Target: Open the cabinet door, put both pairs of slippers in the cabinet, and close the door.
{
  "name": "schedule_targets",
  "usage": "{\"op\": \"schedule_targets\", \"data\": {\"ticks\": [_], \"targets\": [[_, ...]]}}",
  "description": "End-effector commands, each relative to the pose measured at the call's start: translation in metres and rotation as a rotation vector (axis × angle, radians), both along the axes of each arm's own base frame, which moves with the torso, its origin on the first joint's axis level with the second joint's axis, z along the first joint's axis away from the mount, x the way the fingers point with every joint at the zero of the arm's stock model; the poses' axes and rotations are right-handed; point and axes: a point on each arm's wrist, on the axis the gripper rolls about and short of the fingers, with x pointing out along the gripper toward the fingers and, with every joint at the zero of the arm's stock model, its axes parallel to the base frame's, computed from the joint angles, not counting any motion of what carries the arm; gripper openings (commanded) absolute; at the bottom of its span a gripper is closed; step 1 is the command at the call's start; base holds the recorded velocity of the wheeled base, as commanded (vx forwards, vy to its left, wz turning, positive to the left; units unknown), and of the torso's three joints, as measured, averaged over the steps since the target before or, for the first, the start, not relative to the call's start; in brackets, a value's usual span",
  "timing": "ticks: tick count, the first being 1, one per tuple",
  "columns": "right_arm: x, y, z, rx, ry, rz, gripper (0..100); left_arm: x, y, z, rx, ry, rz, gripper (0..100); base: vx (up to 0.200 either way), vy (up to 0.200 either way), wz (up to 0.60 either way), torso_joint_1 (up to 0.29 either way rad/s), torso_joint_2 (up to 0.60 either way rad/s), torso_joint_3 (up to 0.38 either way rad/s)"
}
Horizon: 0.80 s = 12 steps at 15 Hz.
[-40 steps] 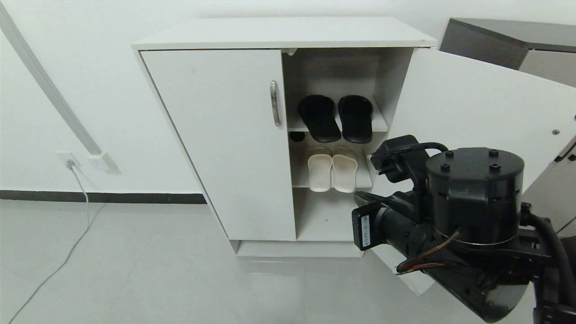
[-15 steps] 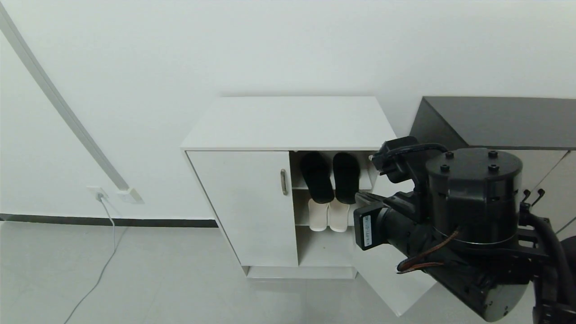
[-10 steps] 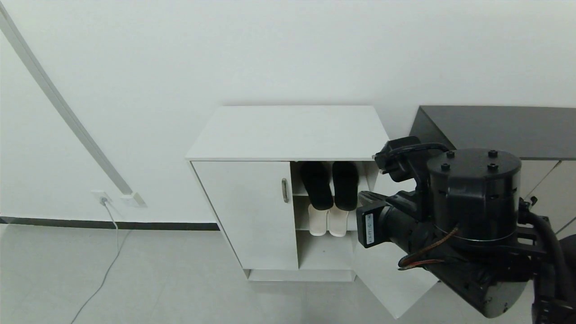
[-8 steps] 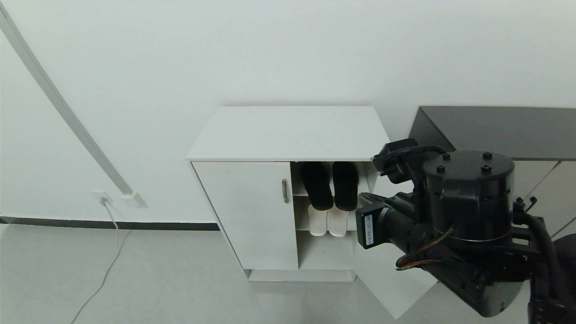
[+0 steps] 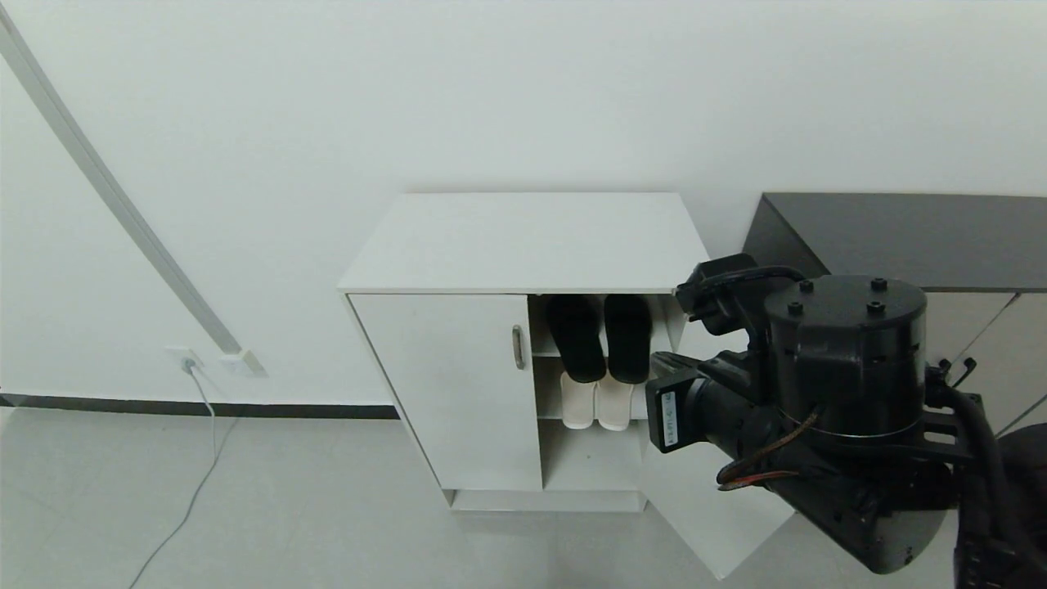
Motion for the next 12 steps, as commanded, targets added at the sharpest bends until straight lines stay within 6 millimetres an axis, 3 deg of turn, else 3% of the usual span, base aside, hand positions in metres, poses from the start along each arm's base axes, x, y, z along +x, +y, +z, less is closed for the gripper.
{"op": "schedule_targets", "data": {"ticks": [1, 6, 12], "targets": [[0.0, 0.0, -0.001, 0.0, 0.002, 0.003, 0, 0.0, 0.0, 0.0, 0.0, 0.0, 0.001, 0, 0.0, 0.0, -0.6, 0.002, 0.01, -0.007], [0.004, -0.004, 0.001, 0.002, -0.001, -0.016, 0, 0.0, 0.0, 0.0, 0.0, 0.0, 0.0, 0, 0.0, 0.0, -0.6, 0.003, 0.0, 0.003], [0.009, -0.01, 0.0, -0.006, -0.047, -0.034, 0, 0.0, 0.0, 0.0, 0.001, 0.0, 0.001, 0, 0.0, 0.0, 0.0, 0.0, 0.0, 0.0]]}}
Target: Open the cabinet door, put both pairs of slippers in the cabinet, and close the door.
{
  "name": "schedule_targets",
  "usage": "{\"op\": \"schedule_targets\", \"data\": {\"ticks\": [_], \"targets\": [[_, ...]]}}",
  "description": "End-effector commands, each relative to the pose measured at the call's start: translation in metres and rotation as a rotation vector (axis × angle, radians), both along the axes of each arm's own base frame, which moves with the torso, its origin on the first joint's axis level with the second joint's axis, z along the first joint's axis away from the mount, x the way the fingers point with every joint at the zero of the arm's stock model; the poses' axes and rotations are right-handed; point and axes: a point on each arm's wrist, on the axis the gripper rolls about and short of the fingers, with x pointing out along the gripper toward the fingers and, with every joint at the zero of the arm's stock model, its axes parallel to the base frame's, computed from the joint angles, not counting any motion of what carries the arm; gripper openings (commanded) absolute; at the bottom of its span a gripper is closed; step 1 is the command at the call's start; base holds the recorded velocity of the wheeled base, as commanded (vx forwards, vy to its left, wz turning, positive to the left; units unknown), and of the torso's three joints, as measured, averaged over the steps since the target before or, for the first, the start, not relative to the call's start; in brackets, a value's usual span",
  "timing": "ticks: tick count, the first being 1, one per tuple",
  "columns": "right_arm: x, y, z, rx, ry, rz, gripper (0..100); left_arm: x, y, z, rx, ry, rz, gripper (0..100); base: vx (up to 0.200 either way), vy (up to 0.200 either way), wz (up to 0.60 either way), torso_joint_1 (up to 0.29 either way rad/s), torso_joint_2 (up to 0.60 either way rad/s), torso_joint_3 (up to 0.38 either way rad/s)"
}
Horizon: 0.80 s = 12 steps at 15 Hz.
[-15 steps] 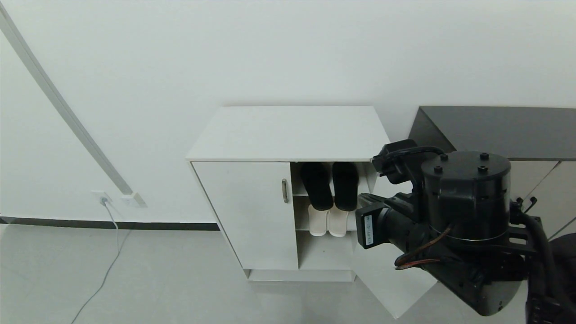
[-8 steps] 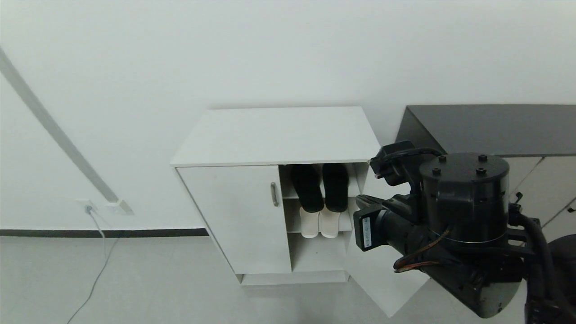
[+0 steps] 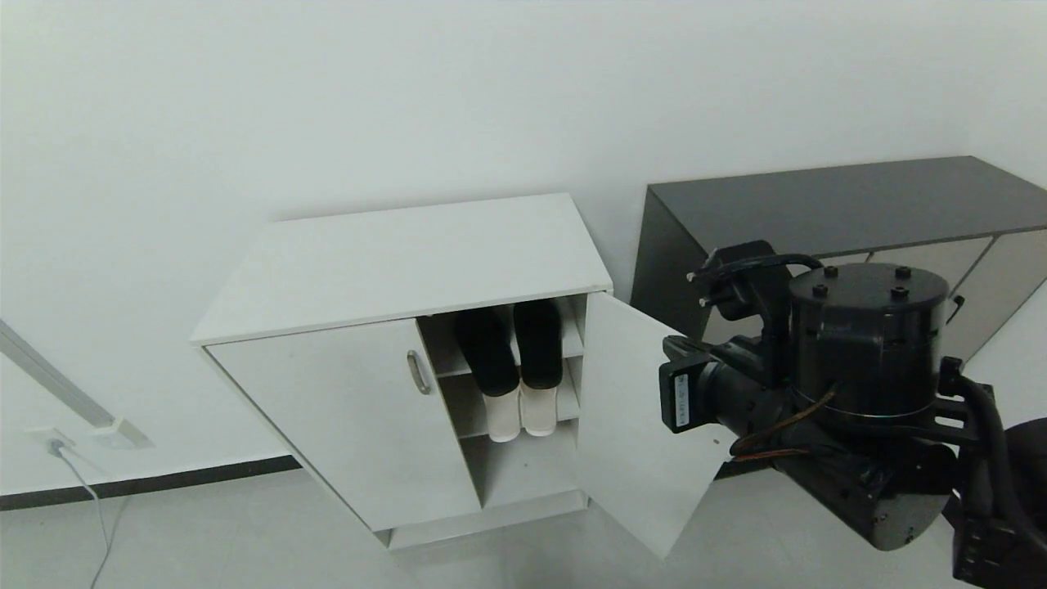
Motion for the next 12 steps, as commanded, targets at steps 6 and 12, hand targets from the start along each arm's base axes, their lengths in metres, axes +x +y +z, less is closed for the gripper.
{"op": "schedule_targets", "data": {"ticks": [6, 12], "targets": [[0.002, -0.003, -0.002, -0.005, 0.001, -0.011, 0, 0.0, 0.0, 0.0, 0.0, 0.0, 0.001, 0, -0.133, 0.0, 0.0, 0.003, 0.0, 0.002], [0.038, -0.023, -0.004, -0.011, 0.008, -0.079, 0, 0.0, 0.0, 0.0, 0.0, 0.0, 0.001, 0, -0.067, 0.0, 0.0, -0.003, 0.0, 0.002]]}}
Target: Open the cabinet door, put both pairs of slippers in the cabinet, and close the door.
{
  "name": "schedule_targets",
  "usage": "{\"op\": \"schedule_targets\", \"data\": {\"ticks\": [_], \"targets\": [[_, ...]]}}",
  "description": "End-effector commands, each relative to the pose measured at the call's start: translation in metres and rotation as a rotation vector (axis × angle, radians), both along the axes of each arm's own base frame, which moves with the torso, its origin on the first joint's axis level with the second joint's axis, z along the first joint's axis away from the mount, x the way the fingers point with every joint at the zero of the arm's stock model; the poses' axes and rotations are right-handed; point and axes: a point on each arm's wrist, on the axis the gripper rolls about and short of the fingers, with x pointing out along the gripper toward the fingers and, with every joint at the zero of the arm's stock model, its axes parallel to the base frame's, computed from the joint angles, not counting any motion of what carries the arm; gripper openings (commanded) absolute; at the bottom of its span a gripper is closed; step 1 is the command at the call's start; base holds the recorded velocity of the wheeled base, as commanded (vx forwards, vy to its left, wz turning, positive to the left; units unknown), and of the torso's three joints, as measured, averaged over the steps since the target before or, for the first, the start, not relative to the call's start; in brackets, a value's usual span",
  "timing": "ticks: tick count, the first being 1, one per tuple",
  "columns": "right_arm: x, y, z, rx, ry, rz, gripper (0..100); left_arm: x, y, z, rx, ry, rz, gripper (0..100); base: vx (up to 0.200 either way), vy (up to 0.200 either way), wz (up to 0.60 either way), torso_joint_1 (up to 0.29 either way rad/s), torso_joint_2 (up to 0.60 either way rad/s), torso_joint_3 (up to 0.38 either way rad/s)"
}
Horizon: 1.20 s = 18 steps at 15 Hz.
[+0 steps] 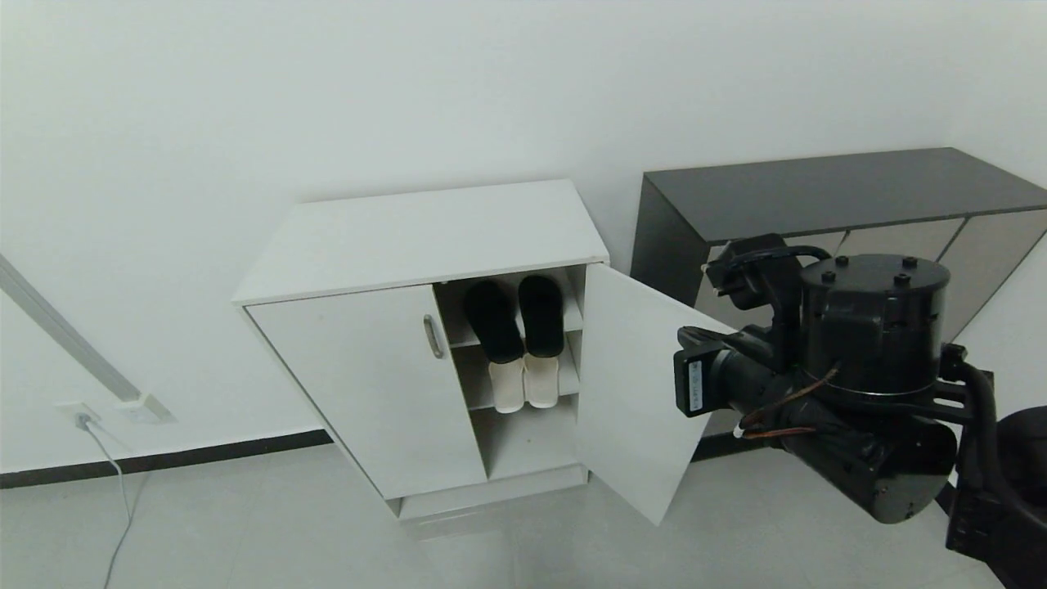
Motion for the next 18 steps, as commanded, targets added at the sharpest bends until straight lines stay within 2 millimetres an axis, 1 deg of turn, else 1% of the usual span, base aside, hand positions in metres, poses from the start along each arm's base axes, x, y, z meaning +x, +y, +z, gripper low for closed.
{"op": "schedule_targets", "data": {"ticks": [1, 2, 3, 5, 7, 9, 11, 14, 18], "targets": [[0.024, -0.011, 0.0, 0.013, 0.008, -0.031, 0, 0.0, 0.0, 0.0, 0.0, 0.002, 0.0, 0, 0.0, 0.0, 0.0, 0.0, 0.0, 0.0], [0.047, -0.023, 0.004, 0.035, 0.007, -0.039, 0, 0.0, 0.0, 0.0, 0.0, 0.0, 0.0, 0, 0.0, 0.0, 0.0, 0.0, 0.0, 0.0], [0.065, -0.028, 0.002, 0.034, 0.009, -0.08, 0, 0.0, 0.0, 0.0, 0.0, 0.0, 0.0, 0, 0.0, 0.0, 0.0, 0.0, 0.0, 0.0], [0.1, -0.037, -0.008, 0.027, 0.036, -0.134, 0, 0.0, 0.0, 0.0, 0.0, 0.0, 0.0, 0, 0.0, 0.0, 0.0, 0.0, 0.0, 0.0], [0.128, -0.043, -0.018, 0.056, 0.051, -0.17, 0, 0.0, 0.0, 0.0, -0.002, 0.0, 0.0, 0, 0.0, 0.0, 0.0, 0.0, 0.0, 0.0], [0.15, -0.049, -0.027, 0.063, 0.057, -0.198, 0, 0.0, 0.0, 0.0, -0.002, 0.0, 0.0, 0, 0.0, 0.0, 0.0, 0.0, 0.0, 0.0], [0.165, -0.051, -0.037, 0.056, 0.069, -0.217, 0, 0.0, 0.0, 0.0, -0.002, 0.0, 0.0, 0, 0.0, 0.0, 0.0, 0.0, 0.0, 0.0], [0.176, -0.05, -0.048, 0.05, 0.084, -0.227, 0, 0.0, 0.0, 0.0, -0.002, 0.0, 0.0, 0, 0.0, 0.0, 0.0, 0.0, 0.0, 0.0], [0.186, -0.051, -0.053, 0.051, 0.082, -0.238, 0, 0.0, 0.0, 0.0, -0.002, 0.0, 0.0, 0, 0.0, 0.0, 0.0, 0.0, 0.0, 0.0]]}}
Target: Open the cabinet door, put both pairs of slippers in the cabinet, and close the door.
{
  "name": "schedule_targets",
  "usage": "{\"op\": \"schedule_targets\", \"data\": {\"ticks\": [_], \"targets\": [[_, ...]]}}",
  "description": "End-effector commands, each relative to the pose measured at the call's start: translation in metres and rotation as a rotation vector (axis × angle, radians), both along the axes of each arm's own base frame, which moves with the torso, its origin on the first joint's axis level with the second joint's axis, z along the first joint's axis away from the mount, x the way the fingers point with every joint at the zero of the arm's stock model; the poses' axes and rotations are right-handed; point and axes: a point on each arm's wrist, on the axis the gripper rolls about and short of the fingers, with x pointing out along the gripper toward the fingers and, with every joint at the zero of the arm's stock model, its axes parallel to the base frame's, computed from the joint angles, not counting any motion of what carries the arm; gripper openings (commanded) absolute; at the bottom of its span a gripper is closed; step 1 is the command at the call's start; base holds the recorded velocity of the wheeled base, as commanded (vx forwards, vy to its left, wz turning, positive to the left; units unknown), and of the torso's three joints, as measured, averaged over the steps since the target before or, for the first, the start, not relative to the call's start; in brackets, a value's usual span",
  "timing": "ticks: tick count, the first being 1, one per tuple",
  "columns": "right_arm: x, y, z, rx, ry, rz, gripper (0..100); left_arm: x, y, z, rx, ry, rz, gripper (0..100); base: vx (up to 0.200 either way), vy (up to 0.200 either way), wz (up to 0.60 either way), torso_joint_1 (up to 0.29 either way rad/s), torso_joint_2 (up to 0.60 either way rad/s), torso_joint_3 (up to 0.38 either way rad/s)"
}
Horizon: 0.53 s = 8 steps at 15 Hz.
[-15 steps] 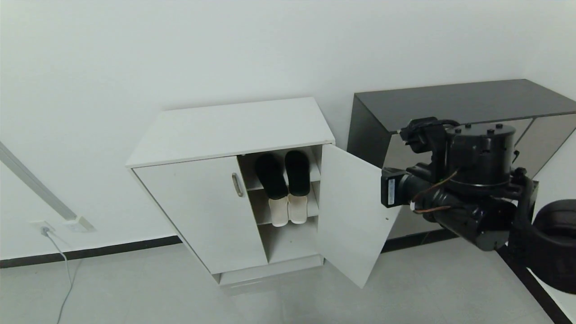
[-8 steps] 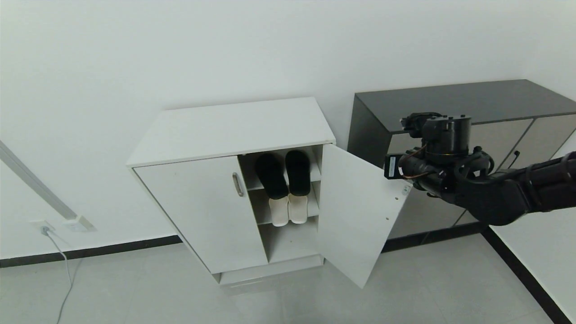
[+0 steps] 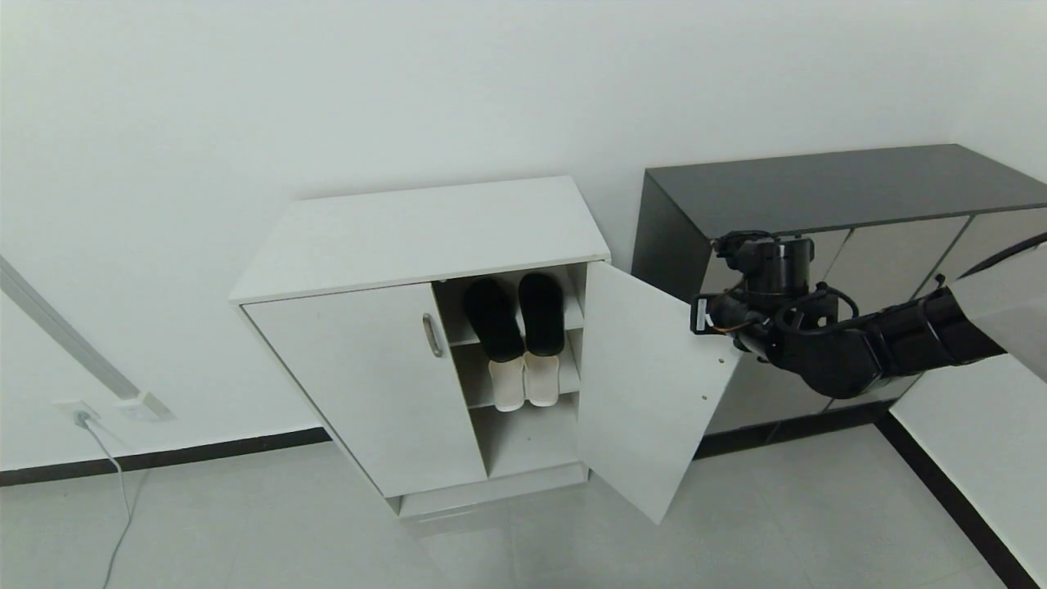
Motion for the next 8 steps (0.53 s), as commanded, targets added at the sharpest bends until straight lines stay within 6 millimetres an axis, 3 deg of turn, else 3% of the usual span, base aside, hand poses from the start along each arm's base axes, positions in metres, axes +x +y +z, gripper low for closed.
{"op": "schedule_targets", "data": {"ticks": [1, 5, 8], "targets": [[0.004, 0.001, -0.006, -0.004, 0.01, -0.003, 0, 0.0, 0.0, 0.0, 0.0, 0.0, -0.001, 0, 0.0, 0.0, 0.0, 0.0, 0.0, 0.0], [0.0, 0.002, -0.008, -0.008, 0.02, 0.004, 0, 0.0, 0.0, 0.0, 0.0, 0.0, -0.001, 0, 0.0, 0.0, 0.0, 0.0, 0.0, 0.0], [-0.022, 0.015, -0.002, -0.013, 0.028, 0.053, 0, 0.0, 0.0, 0.0, 0.0, 0.0, -0.001, 0, 0.0, 0.0, 0.0, 0.0, 0.0, 0.0]]}}
